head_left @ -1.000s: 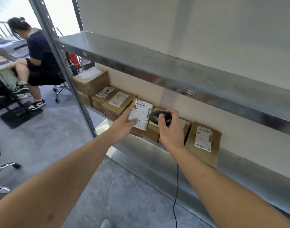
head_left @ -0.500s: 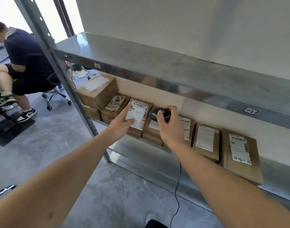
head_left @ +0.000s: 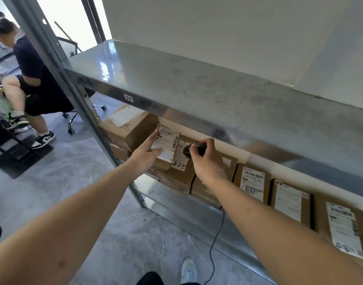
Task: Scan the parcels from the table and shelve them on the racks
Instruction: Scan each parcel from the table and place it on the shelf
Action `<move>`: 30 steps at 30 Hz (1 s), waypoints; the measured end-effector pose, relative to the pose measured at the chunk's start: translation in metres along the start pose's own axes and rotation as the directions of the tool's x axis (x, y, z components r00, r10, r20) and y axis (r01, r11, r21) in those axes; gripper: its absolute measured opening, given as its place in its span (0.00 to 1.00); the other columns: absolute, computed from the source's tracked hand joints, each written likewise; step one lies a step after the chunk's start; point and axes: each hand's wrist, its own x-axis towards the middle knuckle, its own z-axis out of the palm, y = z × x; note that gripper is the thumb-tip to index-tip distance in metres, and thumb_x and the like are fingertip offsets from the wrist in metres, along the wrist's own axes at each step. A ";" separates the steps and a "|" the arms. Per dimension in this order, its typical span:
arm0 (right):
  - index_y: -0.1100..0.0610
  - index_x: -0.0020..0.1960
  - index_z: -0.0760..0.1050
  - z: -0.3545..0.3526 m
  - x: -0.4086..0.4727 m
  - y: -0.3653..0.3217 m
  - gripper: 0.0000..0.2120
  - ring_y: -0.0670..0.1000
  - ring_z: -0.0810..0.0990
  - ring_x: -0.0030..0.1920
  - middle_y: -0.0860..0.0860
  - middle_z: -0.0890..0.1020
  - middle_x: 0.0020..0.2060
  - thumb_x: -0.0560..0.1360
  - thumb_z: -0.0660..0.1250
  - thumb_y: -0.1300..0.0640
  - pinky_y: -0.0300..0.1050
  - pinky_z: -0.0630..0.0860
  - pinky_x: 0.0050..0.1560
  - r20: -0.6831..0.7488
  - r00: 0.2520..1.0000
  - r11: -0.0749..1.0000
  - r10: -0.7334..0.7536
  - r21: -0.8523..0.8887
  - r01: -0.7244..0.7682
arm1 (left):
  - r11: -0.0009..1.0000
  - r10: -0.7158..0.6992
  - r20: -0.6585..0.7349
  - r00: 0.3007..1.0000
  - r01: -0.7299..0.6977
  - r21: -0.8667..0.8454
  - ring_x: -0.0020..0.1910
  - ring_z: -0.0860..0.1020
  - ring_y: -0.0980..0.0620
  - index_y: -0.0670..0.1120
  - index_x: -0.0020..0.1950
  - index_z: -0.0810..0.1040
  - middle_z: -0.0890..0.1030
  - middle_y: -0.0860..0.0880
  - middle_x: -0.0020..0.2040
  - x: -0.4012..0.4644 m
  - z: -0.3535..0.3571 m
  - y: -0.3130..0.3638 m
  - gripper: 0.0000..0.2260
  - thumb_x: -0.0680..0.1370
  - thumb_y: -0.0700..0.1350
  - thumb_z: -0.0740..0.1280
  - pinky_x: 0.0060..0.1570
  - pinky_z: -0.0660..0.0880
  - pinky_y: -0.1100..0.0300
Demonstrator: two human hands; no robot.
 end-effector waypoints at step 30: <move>0.51 0.44 0.69 0.051 0.031 -0.072 0.18 0.51 0.80 0.38 0.54 0.83 0.44 0.84 0.58 0.38 0.45 0.76 0.38 -0.122 0.986 0.990 0.111 -0.074 -0.121 | 0.293 0.221 0.224 0.949 -0.283 0.913 0.68 0.72 0.36 0.51 0.83 0.58 0.69 0.39 0.74 0.038 -0.027 0.037 0.27 0.85 0.54 0.59 0.64 0.70 0.46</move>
